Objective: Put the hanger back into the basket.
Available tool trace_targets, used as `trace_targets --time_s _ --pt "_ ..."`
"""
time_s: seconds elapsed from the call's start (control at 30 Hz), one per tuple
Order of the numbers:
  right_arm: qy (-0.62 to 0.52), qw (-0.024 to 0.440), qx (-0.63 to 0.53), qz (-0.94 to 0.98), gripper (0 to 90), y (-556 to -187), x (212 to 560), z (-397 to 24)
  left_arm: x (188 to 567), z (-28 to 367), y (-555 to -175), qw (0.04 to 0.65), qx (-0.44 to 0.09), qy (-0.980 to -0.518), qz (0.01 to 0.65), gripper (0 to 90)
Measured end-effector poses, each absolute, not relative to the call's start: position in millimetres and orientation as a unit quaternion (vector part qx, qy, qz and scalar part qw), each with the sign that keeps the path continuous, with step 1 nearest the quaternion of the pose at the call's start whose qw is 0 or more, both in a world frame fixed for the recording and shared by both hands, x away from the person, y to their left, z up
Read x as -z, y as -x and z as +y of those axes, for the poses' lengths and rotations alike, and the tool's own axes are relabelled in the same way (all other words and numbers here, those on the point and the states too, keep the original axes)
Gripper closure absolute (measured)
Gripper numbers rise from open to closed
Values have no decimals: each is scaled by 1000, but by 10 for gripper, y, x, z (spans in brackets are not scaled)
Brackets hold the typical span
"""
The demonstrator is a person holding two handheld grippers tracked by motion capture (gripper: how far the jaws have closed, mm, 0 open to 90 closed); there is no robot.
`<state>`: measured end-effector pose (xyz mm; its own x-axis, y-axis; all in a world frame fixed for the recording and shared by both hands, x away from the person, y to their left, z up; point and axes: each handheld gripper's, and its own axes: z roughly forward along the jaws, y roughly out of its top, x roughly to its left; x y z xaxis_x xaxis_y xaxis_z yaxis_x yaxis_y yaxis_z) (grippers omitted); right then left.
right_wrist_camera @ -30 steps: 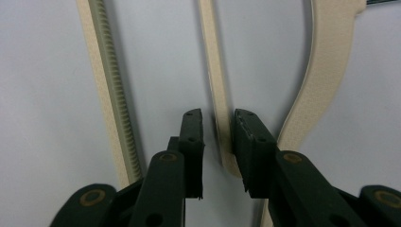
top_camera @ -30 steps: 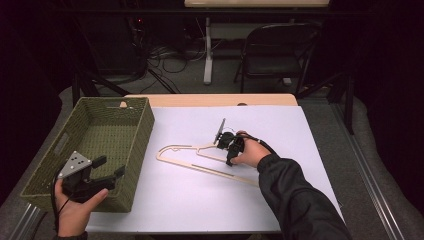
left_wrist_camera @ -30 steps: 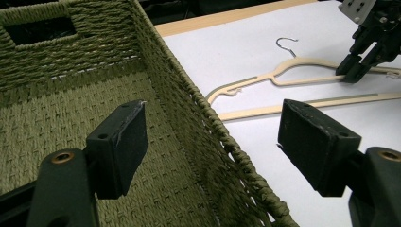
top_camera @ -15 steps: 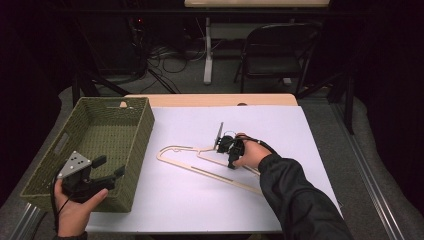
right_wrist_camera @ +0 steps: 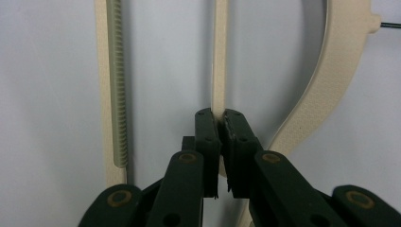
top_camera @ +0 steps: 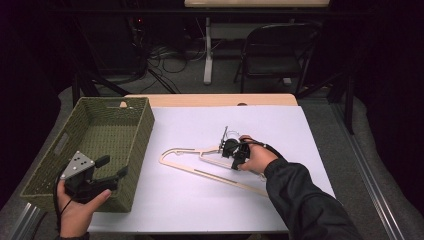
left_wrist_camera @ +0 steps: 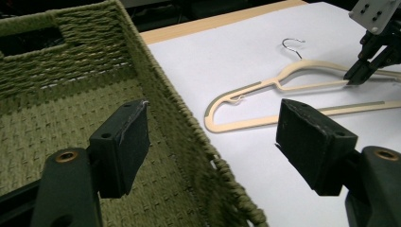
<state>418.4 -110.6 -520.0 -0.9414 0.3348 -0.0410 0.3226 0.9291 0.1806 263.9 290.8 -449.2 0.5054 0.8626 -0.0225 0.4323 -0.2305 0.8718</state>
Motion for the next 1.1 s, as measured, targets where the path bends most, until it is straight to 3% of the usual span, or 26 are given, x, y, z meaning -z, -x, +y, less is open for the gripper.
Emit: trace_targets --time_s 0.37,0.63,1.1 --pt "-114 113 -115 980 855 -3732 5127 -1215 4480 2502 -2654 442 -213 -781 387 265" --pt "-90 144 -148 974 856 -3509 5008 -1285 4526 2096 -2792 432 -171 -812 353 293" --pt "-54 162 -138 976 855 -3323 4976 -1244 4692 1514 -3253 398 -90 -857 314 311"
